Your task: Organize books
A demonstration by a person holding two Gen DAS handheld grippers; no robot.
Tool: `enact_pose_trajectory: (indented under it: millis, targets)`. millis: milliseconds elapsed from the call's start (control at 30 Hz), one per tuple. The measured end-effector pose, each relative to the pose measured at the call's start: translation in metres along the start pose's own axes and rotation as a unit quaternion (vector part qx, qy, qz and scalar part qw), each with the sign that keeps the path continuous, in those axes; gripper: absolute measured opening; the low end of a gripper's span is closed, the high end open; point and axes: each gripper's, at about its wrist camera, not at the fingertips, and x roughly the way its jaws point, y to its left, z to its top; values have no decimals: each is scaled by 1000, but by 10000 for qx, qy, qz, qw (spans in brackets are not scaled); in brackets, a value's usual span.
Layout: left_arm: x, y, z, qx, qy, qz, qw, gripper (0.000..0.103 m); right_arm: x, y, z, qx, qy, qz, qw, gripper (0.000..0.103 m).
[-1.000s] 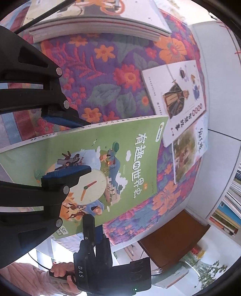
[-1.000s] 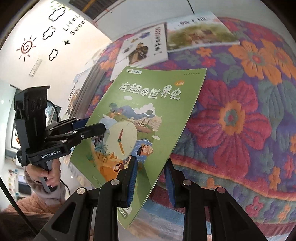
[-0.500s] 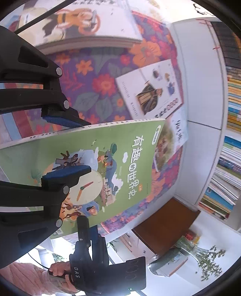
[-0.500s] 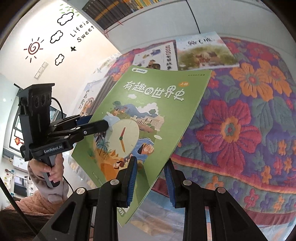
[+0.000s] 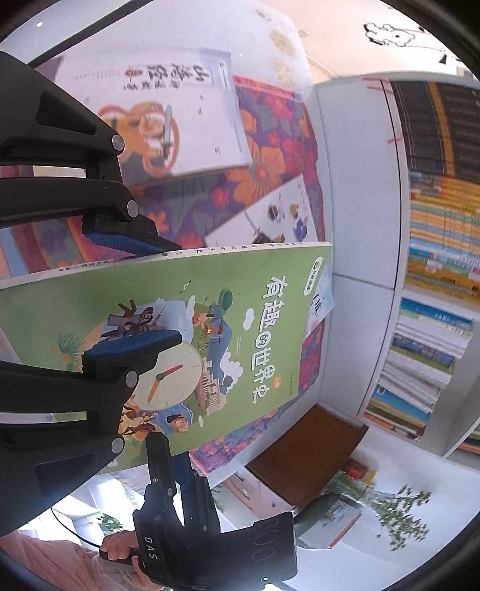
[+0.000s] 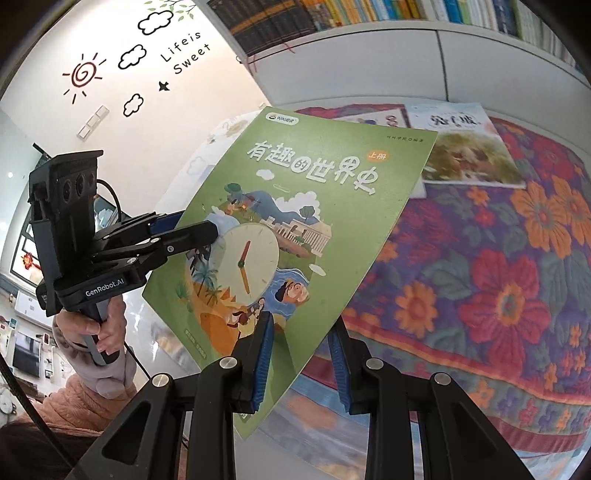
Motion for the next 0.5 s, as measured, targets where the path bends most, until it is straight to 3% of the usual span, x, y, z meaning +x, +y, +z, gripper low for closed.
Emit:
enact_pose_trajectory:
  millis: [200,500]
  targets:
    - [-19,35,1,-217,-243,134,9994,36,16,28,23,-207,-65,-29,9998,29]
    - [-48,92,1,-558,-555,343,9963,36,50,69,62,-497,-29,278,9984,29]
